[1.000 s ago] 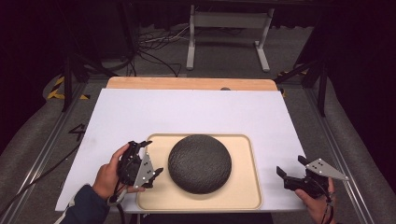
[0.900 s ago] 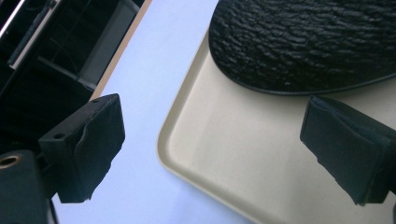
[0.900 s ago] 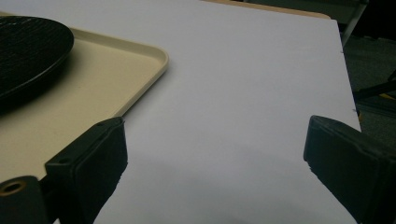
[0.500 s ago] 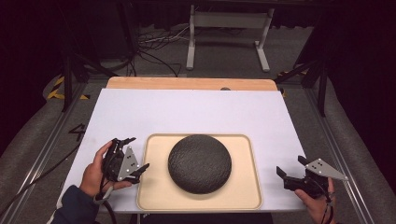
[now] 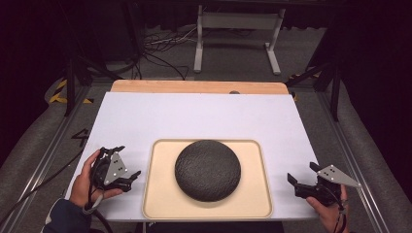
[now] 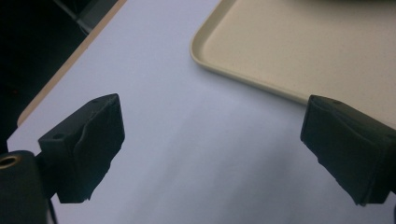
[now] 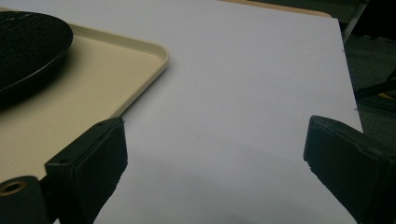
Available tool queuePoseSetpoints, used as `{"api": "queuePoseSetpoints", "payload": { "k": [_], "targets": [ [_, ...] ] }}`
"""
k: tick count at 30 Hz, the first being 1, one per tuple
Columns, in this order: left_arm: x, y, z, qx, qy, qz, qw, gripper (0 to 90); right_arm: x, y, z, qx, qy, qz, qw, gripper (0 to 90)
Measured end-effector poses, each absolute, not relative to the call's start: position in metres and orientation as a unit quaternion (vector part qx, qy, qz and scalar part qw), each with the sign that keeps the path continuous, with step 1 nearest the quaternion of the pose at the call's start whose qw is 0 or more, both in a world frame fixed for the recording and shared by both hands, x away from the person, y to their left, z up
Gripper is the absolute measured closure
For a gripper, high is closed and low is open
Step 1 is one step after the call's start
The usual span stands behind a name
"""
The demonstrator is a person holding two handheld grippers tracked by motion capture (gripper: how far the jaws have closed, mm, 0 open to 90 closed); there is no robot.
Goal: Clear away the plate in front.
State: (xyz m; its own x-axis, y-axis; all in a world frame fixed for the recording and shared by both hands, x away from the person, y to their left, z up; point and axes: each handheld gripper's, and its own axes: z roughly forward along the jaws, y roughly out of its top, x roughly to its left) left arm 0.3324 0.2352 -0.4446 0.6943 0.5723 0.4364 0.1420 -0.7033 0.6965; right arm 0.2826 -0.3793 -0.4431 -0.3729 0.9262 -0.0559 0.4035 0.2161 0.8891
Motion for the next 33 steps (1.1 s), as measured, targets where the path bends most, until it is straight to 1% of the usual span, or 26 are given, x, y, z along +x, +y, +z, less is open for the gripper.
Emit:
{"api": "queuePoseSetpoints", "payload": {
  "k": [9, 18, 23, 33],
  "targets": [
    [0.330, 0.255, -0.456, 0.855, 0.239, 0.309, 0.340, 7.1, 0.283, -0.379, -0.443, 0.466, 0.715, 0.418, 0.311, 6.8],
    [0.319, 0.275, -0.464, 0.835, 0.286, 0.278, 0.379, 7.1, 0.283, -0.379, -0.444, 0.464, 0.717, 0.418, 0.310, 6.7],
    [0.312, 0.279, -0.463, 0.826, 0.292, 0.277, 0.395, 7.2, 0.284, -0.378, -0.444, 0.464, 0.717, 0.416, 0.311, 6.8],
    [0.312, 0.277, -0.463, 0.830, 0.288, 0.274, 0.392, 7.2, 0.284, -0.378, -0.444, 0.464, 0.719, 0.414, 0.310, 6.7]
  ]
}}
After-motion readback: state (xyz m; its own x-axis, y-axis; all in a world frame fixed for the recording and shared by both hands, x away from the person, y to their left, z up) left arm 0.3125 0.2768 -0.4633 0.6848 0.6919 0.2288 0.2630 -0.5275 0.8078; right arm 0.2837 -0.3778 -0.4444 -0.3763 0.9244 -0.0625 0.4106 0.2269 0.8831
